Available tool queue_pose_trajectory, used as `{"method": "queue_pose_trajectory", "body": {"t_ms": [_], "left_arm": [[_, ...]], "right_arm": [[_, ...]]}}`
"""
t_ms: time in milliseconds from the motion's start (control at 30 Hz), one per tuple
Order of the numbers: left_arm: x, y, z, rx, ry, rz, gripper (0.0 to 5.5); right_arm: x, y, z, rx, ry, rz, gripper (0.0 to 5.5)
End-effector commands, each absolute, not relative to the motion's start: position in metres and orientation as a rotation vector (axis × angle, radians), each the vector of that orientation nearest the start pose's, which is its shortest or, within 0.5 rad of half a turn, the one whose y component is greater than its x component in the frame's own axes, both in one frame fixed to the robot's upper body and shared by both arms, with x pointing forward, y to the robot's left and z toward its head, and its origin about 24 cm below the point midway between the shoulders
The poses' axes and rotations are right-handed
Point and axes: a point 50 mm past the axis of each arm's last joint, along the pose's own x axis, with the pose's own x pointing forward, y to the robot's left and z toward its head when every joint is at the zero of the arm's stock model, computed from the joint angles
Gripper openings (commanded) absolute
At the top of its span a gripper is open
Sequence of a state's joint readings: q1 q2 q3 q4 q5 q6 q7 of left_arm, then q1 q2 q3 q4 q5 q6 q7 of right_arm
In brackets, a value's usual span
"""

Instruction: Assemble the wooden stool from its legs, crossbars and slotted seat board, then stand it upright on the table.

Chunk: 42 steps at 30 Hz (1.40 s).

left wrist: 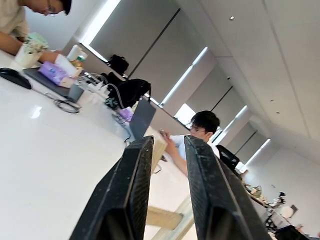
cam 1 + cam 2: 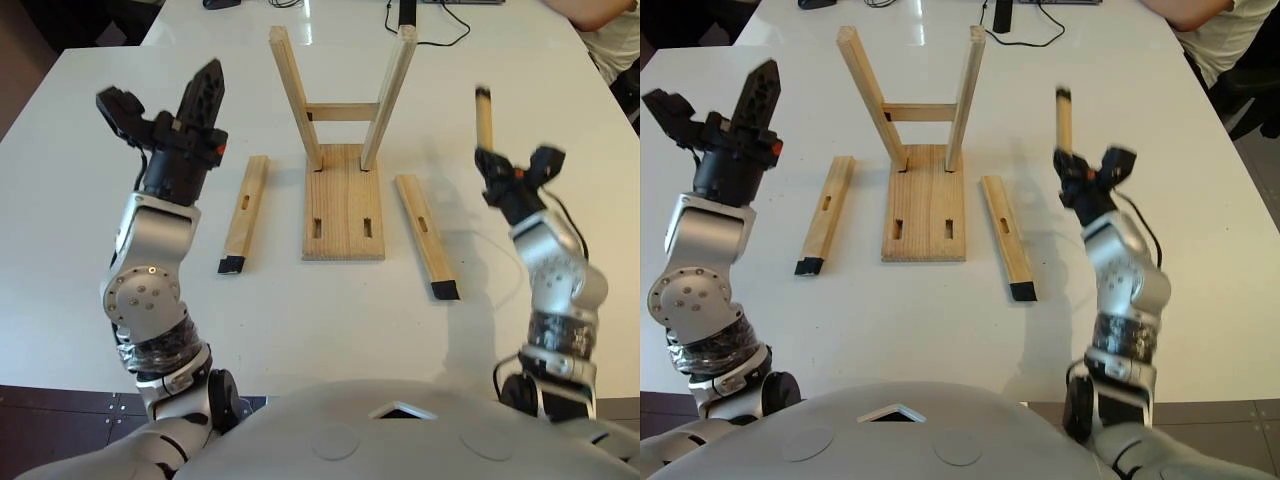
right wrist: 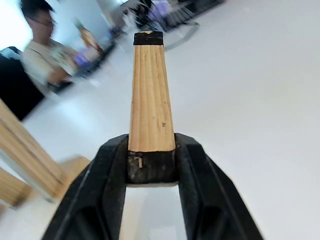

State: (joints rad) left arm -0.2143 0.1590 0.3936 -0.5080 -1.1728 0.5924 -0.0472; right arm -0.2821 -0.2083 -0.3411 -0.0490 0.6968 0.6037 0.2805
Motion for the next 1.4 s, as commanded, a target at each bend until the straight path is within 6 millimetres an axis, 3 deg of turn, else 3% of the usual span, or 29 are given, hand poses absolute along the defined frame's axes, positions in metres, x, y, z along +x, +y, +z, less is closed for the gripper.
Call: {"method": "queue_pose_trajectory", "body": {"t_ms": [33,200,400,733,1000,1167,1200,1400], "left_arm": [[0.254,0.15,0.261,-0.886,-0.418,-0.941,1.87],[0.246,0.134,0.279,-0.907,-0.371,-1.155,2.56],[0.235,0.135,0.287,-0.83,-0.34,-1.291,2.59],[0.234,0.125,0.283,-0.718,-0.231,-1.366,2.59],[0.233,0.13,0.285,-0.682,-0.257,-1.369,1.44],[0.232,0.136,0.284,-0.671,-0.28,-1.354,1.36],[0.233,0.136,0.283,-0.671,-0.283,-1.346,1.36],[0.237,0.146,0.276,-0.605,-0.318,-1.261,1.34]], "right_arm": [[0.29,-0.157,0.234,0.65,-0.197,1.129,1.3],[0.268,-0.146,0.255,0.601,-0.139,1.382,1.3],[0.251,-0.147,0.256,0.492,-0.039,1.541,1.3],[0.242,-0.151,0.234,0.445,0.057,1.565,1.3],[0.245,-0.159,0.232,0.466,0.073,1.506,1.3],[0.247,-0.162,0.227,0.457,0.057,1.464,1.3],[0.247,-0.159,0.227,0.442,0.028,1.466,1.66],[0.248,-0.153,0.216,0.395,0.025,1.428,2.45]]}}
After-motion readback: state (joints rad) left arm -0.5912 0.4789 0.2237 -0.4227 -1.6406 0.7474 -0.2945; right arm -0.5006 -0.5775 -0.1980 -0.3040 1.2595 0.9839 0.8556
